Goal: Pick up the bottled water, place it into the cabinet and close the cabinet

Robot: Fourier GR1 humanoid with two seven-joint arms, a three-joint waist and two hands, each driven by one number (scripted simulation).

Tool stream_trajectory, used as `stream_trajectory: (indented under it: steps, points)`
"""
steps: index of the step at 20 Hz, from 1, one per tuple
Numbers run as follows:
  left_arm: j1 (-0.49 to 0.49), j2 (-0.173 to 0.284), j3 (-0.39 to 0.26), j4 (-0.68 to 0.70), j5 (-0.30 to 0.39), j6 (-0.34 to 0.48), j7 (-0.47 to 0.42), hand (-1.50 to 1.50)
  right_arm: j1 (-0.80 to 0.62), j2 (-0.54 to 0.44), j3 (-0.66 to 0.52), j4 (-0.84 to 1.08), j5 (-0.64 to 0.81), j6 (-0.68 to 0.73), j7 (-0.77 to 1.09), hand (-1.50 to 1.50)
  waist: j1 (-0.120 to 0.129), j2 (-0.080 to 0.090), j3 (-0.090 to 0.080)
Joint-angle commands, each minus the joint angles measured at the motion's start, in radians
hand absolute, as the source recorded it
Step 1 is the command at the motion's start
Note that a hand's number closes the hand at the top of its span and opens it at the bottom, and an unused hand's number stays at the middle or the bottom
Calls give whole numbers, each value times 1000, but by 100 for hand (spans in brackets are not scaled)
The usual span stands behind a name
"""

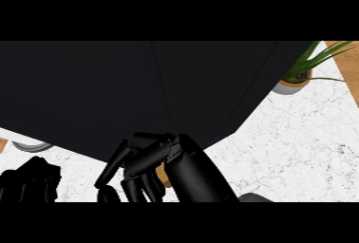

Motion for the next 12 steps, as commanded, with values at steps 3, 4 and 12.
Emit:
stream_trajectory:
  steps: [3, 4, 12]
  points:
    - [48, 39, 65, 17, 29, -98, -21, 150, -150, 43, -191, 310, -250, 77, -132, 150, -8, 3, 1]
    - [112, 24, 44, -37, 9, -77, -37, 150, -139, 43, -255, 336, -287, 132, -153, 150, -5, 2, 2]
    - [99, -2, 79, 56, 10, -164, -66, 150, -277, 31, -426, 775, -336, 310, -380, 150, -17, 3, 1]
